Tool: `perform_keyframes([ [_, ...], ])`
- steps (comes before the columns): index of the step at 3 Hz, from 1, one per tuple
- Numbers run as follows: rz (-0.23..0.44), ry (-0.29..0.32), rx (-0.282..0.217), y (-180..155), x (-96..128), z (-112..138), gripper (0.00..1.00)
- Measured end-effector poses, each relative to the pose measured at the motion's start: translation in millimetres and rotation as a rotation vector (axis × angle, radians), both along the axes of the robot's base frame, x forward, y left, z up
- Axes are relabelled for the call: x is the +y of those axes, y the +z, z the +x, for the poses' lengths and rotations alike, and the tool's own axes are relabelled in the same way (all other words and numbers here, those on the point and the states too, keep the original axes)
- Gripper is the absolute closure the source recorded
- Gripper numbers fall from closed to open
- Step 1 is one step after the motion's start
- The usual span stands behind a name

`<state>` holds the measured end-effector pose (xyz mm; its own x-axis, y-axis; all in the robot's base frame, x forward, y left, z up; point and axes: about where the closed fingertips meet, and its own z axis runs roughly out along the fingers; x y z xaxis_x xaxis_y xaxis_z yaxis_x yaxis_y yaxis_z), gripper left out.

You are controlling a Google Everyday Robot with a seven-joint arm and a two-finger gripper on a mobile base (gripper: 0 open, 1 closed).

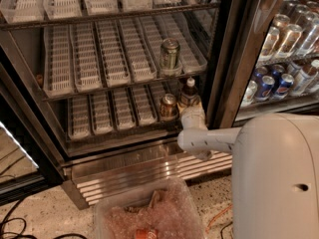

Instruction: Pick blue plastic bottle from bottom shelf of fridge

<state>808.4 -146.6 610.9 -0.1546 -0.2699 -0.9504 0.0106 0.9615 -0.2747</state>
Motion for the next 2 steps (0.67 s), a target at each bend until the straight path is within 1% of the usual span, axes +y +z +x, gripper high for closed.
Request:
perform_keyframes([
  [1,-0.011,0.034,-0.035,11,9,-9,1.00],
  [2,-0.022,0.075,-0.091,29,19,-21,1.00],
])
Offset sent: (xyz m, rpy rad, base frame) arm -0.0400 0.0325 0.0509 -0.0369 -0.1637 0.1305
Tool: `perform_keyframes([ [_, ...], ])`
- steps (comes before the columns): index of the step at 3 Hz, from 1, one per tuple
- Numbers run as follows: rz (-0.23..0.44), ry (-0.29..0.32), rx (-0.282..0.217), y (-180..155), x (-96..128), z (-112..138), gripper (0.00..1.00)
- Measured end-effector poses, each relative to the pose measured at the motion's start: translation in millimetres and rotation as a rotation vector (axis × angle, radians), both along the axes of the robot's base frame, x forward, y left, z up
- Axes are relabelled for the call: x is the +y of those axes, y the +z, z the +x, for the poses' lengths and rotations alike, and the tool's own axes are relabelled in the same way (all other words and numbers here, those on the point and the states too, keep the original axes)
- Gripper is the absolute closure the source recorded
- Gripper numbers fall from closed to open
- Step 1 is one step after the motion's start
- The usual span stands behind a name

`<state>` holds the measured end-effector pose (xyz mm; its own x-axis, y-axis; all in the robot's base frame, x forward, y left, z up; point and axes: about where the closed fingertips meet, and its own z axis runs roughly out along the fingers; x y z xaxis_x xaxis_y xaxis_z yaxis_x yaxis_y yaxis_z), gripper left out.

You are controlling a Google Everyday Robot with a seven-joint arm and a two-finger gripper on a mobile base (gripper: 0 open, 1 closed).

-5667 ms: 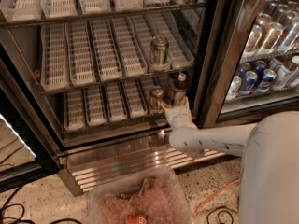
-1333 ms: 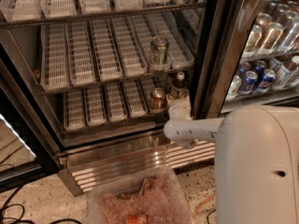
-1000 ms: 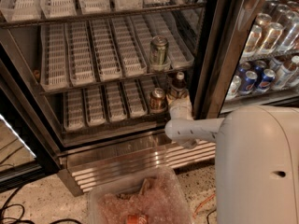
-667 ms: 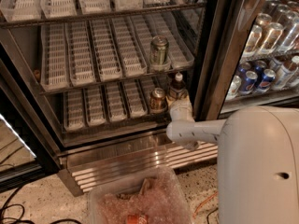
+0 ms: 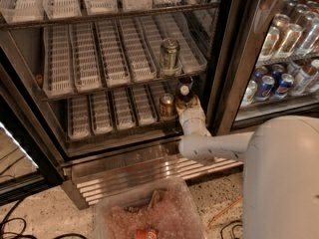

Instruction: Pick blue plastic bottle from bottom shelf of fridge

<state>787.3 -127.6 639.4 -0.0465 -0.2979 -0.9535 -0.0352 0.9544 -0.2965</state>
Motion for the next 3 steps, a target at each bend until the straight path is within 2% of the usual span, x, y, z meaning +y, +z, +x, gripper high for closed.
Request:
perform_keyframes([
  [2,-0.010,0.056,-0.079,28,6,-22,1.00],
  [3,-0.039,0.104,-0.085,41,6,-41,1.00],
])
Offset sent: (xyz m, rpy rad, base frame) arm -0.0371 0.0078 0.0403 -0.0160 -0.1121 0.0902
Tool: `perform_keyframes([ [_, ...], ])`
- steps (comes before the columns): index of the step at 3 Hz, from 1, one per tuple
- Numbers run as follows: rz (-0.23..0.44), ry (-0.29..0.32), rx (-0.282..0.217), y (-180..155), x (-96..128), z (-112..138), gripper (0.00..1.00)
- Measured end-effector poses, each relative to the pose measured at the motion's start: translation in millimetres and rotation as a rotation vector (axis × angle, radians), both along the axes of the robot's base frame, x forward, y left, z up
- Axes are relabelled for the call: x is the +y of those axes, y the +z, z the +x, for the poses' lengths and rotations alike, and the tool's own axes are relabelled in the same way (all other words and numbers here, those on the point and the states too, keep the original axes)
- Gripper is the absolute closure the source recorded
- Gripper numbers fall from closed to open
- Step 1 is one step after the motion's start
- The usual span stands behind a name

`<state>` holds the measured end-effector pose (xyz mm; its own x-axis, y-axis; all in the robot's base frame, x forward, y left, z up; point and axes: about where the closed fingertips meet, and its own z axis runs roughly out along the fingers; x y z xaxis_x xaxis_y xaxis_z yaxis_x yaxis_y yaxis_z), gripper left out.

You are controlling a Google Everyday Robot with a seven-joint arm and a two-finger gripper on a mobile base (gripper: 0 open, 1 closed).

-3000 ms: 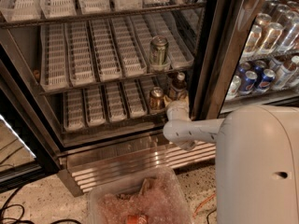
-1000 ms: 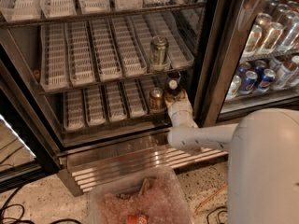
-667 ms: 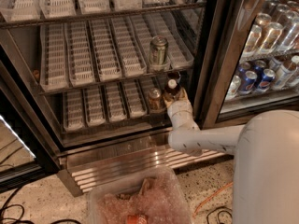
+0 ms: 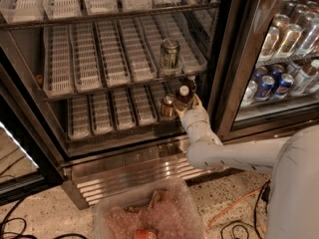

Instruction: Pick blue plastic bottle from bottom shelf of fridge

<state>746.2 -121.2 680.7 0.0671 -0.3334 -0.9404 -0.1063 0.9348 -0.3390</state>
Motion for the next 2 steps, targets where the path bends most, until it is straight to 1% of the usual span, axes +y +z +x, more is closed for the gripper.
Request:
perform_keyframes([
  [1,-0.044,0.066,0.038,8,0,-24,1.00],
  [2,-0.055,0.140,0.084,17,1,-48,1.00],
])
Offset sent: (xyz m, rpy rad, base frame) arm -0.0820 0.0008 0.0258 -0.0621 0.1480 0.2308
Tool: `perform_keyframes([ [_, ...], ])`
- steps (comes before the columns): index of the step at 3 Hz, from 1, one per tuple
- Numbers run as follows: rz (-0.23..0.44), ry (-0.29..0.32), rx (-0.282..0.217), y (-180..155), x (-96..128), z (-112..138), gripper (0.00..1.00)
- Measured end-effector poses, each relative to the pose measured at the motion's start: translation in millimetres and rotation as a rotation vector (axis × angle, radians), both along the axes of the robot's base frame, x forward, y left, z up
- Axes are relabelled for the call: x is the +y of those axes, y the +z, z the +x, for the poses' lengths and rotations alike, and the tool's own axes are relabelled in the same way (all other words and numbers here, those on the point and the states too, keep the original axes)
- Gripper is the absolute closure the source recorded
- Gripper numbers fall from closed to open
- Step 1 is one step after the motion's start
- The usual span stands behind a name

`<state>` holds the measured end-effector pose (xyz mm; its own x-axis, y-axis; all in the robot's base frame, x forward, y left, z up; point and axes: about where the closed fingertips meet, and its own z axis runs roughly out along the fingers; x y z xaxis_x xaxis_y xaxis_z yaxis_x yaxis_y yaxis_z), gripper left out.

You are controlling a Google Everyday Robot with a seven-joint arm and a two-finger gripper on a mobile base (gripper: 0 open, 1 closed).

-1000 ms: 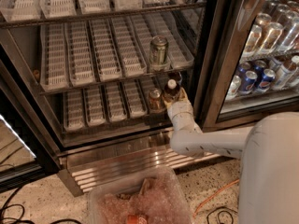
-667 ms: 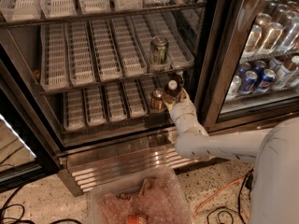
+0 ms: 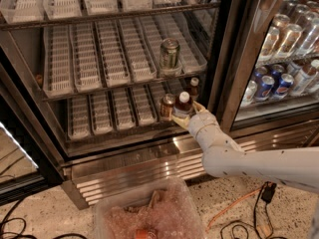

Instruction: Pick blue plastic bottle from bottom shelf of fridge

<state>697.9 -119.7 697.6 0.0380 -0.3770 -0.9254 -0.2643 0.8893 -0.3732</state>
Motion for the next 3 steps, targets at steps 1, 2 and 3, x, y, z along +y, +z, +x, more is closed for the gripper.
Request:
perform_keyframes([
  [1,0.005,0.045,0.013,14,-2,-21,1.00],
  [2,0.017,0.064,0.016,25,-9,-36,1.00],
  [3,0.027,0.082,0.016,33,-13,-45,1.00],
])
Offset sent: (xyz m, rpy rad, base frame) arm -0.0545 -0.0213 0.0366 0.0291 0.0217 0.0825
